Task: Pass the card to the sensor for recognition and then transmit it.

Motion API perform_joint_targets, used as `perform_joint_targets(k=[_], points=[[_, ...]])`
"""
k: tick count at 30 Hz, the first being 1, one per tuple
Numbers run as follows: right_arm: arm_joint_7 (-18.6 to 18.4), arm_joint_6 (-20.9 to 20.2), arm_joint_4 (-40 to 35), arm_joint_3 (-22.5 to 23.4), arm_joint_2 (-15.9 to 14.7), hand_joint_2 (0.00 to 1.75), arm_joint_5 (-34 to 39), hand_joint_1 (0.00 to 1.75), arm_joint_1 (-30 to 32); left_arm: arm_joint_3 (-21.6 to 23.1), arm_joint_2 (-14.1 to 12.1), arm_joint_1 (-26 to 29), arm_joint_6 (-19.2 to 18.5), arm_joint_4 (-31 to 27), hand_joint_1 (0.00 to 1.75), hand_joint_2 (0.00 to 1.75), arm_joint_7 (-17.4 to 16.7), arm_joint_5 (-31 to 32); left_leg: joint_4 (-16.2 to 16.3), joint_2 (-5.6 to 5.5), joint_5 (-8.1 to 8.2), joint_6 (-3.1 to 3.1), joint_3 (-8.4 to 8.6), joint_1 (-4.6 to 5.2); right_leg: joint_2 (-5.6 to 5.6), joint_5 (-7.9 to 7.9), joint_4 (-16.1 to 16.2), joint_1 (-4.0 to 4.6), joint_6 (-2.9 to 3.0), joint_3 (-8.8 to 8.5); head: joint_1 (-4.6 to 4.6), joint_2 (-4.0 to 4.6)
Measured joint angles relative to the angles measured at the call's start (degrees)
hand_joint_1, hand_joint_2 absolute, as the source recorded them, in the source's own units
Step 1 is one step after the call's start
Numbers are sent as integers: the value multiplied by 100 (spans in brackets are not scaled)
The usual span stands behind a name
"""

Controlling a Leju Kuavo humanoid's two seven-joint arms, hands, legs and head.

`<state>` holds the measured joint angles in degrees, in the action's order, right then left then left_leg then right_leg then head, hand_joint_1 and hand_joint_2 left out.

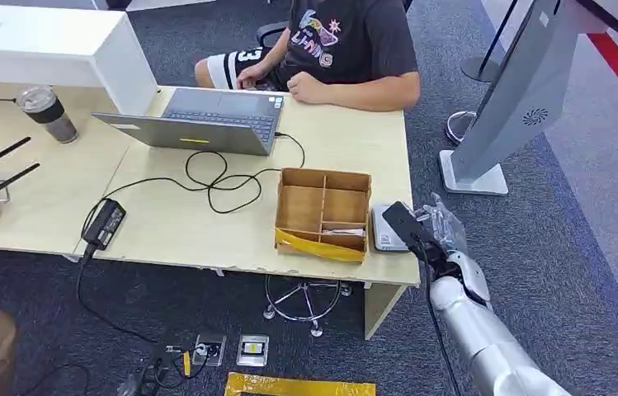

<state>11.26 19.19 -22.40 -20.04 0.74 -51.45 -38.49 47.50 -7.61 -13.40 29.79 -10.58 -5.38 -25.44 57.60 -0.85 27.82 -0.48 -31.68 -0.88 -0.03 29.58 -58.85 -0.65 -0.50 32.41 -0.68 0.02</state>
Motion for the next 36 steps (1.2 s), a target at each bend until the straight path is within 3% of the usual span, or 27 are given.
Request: perform_joint_targets(k=[12,16,36], points=[[-2,-13,0,0,35,175,-2,175,22,0,0,-1,0,0,0,175,0,0,0,0,0,0,0,0,-1,0,0,0,0,0,0,0],[63,-382,2,-31,57,175,-85,175,38,0,0,-6,-35,0,0,175,0,7,0,0,0,0,1,0,0,0,0,0,0,0,0,0],[-28,-736,20,-179,92,175,-210,175,59,0,-2,-17,-52,0,0,175,-2,7,0,1,0,0,6,0,-2,0,0,0,0,-3,0,0]])
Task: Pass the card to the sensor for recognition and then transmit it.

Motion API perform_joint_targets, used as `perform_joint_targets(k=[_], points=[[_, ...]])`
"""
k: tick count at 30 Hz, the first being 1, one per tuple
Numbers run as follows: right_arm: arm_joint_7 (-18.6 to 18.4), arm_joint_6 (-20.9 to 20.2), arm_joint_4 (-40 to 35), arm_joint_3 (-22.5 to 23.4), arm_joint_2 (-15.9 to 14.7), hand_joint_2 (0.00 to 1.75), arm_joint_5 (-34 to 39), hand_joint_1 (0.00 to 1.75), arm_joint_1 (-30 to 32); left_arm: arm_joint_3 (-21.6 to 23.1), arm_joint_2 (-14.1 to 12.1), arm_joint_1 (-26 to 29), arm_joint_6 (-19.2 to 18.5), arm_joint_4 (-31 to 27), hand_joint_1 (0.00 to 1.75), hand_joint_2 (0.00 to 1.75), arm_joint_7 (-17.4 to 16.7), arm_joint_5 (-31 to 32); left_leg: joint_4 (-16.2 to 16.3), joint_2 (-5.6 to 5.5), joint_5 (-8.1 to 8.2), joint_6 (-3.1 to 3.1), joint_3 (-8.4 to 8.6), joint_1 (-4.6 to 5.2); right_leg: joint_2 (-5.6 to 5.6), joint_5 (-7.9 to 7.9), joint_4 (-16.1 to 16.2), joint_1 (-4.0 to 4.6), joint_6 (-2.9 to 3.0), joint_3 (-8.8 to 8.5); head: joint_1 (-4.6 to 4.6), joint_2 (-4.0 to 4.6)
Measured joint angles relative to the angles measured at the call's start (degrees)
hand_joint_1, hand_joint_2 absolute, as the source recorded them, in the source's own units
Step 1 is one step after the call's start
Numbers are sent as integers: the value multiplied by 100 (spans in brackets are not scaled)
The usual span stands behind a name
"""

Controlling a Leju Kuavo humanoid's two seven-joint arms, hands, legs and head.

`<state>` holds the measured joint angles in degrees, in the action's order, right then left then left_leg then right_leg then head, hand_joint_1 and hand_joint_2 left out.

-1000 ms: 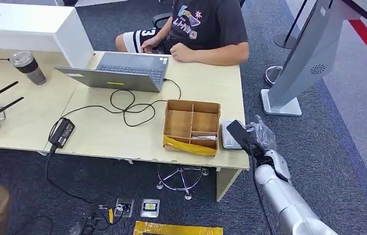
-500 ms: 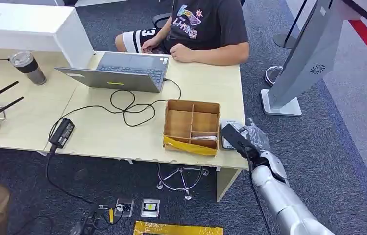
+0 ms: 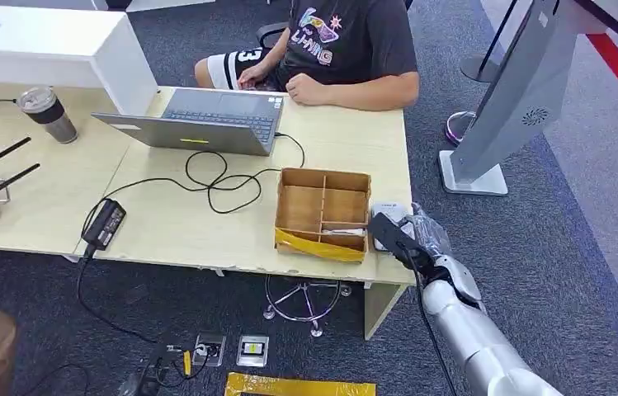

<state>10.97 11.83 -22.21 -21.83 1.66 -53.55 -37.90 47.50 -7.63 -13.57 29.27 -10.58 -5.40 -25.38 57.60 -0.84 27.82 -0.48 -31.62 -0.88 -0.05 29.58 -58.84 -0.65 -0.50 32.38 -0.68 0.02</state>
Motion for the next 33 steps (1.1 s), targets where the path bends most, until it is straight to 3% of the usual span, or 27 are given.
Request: perform_joint_targets(k=[23,33], points=[[-199,-122,22,-217,-13,175,-160,175,12,0,-2,-1,0,0,0,175,0,0,0,5,0,0,18,0,-5,0,0,0,0,-14,0,0],[-206,6,22,-221,-57,175,74,175,-44,0,-7,5,17,0,0,175,0,-11,0,4,0,0,17,0,-1,-1,0,0,-1,-18,0,-2]])
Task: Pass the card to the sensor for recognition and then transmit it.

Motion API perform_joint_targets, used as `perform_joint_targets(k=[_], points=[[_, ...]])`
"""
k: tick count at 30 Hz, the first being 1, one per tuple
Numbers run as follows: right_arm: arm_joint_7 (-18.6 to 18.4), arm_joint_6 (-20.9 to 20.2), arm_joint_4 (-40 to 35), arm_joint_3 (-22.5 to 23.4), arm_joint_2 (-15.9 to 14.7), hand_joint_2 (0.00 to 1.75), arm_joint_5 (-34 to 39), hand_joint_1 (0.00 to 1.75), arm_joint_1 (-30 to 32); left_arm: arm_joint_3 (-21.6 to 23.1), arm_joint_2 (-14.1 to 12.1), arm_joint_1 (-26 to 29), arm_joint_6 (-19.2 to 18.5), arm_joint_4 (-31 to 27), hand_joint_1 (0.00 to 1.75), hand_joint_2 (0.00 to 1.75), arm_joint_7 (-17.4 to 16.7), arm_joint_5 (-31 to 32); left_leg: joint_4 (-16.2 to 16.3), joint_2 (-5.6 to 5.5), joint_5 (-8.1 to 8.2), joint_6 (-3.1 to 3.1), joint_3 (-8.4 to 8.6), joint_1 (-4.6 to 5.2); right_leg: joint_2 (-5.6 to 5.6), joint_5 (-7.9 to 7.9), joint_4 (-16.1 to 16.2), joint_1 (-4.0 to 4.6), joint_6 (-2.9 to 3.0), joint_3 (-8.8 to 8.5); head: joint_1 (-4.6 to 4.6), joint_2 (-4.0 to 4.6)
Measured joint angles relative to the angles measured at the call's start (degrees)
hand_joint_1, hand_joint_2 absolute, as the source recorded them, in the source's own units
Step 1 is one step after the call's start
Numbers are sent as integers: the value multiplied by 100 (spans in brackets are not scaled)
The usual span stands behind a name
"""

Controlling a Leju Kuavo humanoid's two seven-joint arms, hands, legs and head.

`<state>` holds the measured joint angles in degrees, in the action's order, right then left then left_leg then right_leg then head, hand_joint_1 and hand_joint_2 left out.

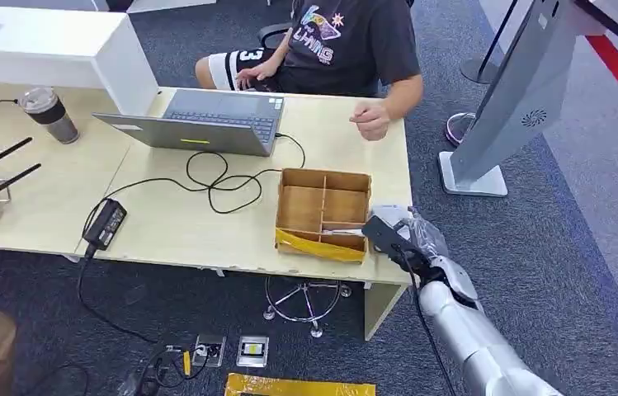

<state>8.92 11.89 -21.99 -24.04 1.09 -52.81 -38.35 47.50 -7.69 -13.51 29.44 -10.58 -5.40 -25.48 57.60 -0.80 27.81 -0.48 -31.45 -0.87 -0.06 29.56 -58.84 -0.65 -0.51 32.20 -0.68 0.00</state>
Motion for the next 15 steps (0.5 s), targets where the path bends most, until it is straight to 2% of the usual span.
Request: perform_joint_targets(k=[2,5,6,9,15], points=[[96,46,0,-2,-18,175,192,175,-22,0,0,1,2,0,0,175,0,4,0,-1,0,0,-2,0,1,0,0,0,0,0,0,2],[572,302,-59,71,-59,175,789,175,-88,0,-2,9,20,2,0,175,0,11,0,-1,0,0,-7,2,1,-4,-1,-3,-3,4,-2,2],[645,245,-100,118,-72,175,942,175,-190,0,-4,14,33,2,0,175,0,13,0,3,0,0,-8,4,-2,-8,-3,-5,0,9,0,2],[599,-13,-250,217,-129,175,1153,175,-593,0,-2,10,44,2,0,175,0,15,1,11,-1,0,-7,4,-6,-11,-2,-5,0,13,-2,0],[885,2,-744,442,-177,175,1647,175,-1018,0,0,25,59,2,0,175,-4,7,1,5,-3,2,-9,3,-3,-11,-3,-4,0,12,0,2]])
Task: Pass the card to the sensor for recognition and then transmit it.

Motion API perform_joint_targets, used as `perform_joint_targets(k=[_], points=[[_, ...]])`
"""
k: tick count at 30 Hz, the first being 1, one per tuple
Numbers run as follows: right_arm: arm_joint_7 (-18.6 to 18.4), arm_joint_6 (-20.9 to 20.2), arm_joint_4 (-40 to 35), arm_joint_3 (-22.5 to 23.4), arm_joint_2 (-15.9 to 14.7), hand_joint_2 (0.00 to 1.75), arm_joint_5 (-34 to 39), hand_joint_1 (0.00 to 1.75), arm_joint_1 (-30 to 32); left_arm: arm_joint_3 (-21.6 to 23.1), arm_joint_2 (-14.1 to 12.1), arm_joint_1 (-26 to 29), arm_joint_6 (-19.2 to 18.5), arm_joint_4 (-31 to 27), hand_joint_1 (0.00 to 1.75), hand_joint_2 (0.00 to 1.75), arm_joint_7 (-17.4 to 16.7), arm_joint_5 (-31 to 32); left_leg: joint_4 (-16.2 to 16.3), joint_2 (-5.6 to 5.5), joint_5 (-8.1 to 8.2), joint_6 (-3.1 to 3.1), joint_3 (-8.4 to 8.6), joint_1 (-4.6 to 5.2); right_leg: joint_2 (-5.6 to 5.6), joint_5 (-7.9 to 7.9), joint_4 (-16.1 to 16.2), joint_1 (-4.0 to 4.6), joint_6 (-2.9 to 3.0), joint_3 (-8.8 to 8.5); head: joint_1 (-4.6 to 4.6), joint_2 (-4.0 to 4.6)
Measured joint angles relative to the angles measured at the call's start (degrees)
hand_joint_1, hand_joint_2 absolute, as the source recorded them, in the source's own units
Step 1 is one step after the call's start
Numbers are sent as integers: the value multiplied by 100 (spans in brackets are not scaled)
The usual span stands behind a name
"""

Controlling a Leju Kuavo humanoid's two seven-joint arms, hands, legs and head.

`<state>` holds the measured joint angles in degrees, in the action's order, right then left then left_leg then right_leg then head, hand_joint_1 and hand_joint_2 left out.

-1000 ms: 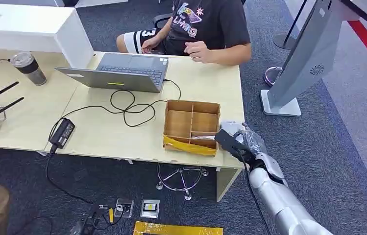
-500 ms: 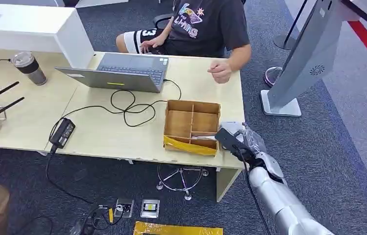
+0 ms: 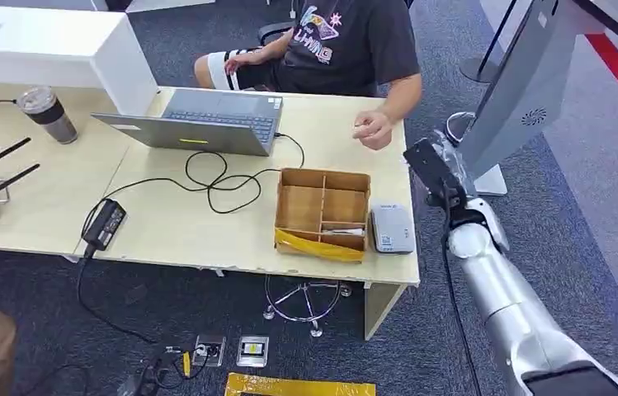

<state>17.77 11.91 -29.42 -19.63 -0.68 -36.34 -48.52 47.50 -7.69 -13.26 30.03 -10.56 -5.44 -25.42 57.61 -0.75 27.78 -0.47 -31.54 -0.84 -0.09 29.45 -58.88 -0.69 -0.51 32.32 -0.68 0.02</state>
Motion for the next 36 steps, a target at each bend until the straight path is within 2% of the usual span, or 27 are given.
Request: perform_joint_targets(k=[5,9,15,22,25,28,36], points=[[76,77,-608,179,-26,175,347,175,-219,0,2,5,0,0,0,175,0,0,0,-1,0,0,2,0,0,0,1,0,0,-1,-2,0],[-31,55,-1102,262,-83,175,496,175,-205,0,11,7,0,0,0,175,0,0,0,-1,0,0,1,0,-1,0,2,0,0,-1,0,-2],[22,70,-1585,330,-114,175,496,175,-113,0,15,13,0,0,0,175,0,-4,0,0,0,0,2,0,-1,0,1,0,0,-1,-2,0],[-345,-111,-2459,140,-7,175,-511,175,-16,0,33,-22,-61,0,0,175,-20,116,-1,1,0,0,0,-1,0,0,-1,2,0,1,0,-2],[-264,-6,-2279,-18,120,175,-1094,175,-231,0,52,-87,-81,0,0,175,-57,171,-2,-2,-2,-2,-4,-1,1,0,-3,2,0,1,0,0],[-251,68,-1712,-219,236,175,-1650,175,-591,2,76,-148,-118,0,0,175,-70,210,-2,-4,-10,-9,-3,-1,4,-1,-3,2,0,-2,-2,0],[-566,-125,-465,-693,457,175,-2342,175,-1056,11,129,-232,-162,0,0,175,-72,216,0,-12,-11,-9,-6,-1,8,-4,-2,1,1,1,0,-2]])
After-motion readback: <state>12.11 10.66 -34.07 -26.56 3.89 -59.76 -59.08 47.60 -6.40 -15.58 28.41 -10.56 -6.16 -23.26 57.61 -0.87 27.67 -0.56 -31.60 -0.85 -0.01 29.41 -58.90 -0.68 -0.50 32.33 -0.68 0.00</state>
